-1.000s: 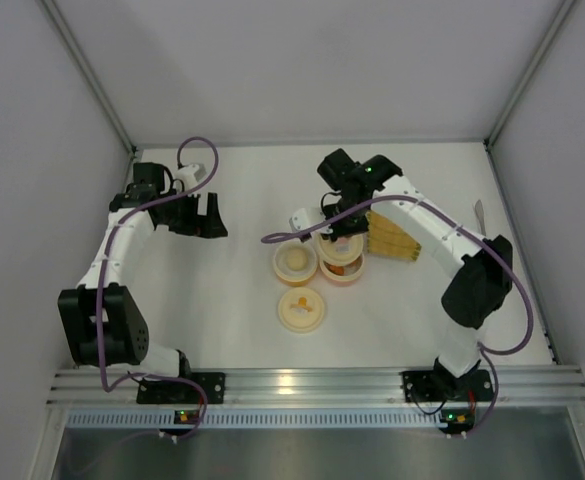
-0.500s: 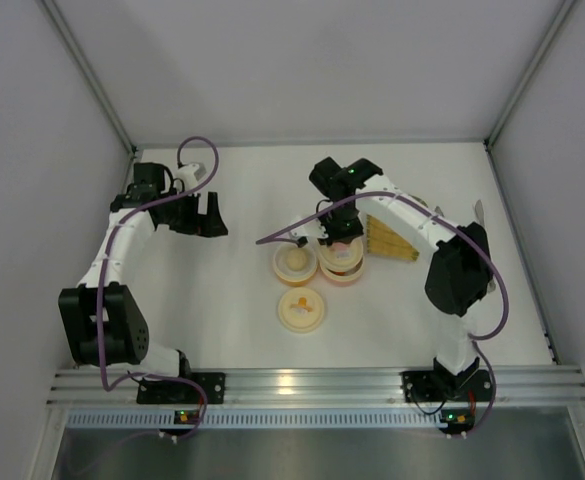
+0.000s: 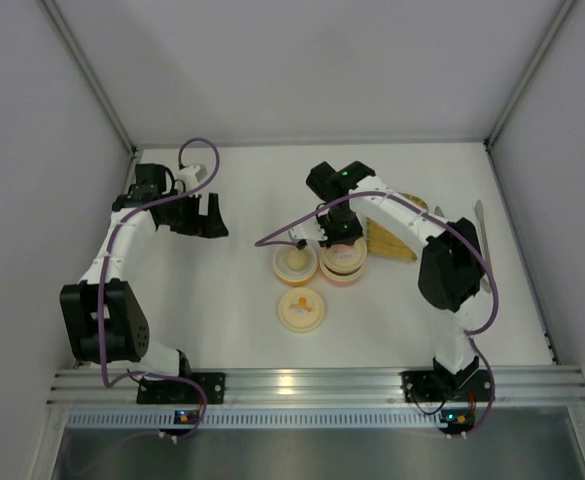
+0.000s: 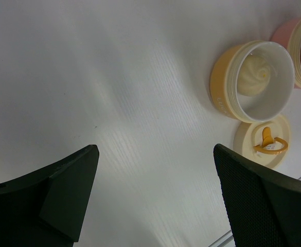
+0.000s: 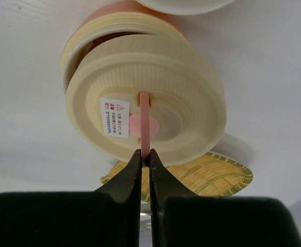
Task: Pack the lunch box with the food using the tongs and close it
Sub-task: Close the box lid on the packing box.
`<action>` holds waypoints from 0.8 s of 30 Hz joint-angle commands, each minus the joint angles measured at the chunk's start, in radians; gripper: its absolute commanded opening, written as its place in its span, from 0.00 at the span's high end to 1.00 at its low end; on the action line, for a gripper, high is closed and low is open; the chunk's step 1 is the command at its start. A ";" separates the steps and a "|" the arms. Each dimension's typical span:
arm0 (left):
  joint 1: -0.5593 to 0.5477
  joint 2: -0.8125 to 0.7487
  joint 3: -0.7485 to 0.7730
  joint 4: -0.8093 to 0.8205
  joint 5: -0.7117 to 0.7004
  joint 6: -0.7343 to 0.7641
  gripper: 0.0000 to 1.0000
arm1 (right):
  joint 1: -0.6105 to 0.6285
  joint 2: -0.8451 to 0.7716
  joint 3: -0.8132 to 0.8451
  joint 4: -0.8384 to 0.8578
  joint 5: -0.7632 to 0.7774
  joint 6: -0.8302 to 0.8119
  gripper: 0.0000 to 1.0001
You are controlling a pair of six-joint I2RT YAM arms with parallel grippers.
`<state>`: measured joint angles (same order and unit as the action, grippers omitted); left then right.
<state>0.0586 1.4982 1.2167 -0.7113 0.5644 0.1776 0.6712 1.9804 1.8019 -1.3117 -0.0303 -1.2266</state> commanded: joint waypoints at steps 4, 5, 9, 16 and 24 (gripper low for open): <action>0.003 0.002 -0.008 0.035 0.023 0.003 0.02 | -0.010 0.018 0.034 -0.195 0.017 0.006 0.98; 0.003 0.000 -0.008 0.033 0.020 0.005 0.02 | -0.010 0.023 0.034 -0.195 0.017 0.006 0.98; 0.003 -0.001 -0.011 0.030 0.014 0.010 0.02 | -0.009 0.028 0.033 -0.195 0.013 0.007 0.98; 0.003 0.002 -0.013 0.035 0.017 0.008 0.02 | 0.004 0.008 0.030 -0.195 0.007 0.030 0.96; 0.003 0.007 -0.009 0.036 0.019 0.003 0.02 | 0.018 -0.017 0.020 -0.195 -0.003 0.059 0.96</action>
<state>0.0586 1.4990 1.2152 -0.7097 0.5640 0.1780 0.6781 2.0075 1.8019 -1.3117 -0.0162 -1.1805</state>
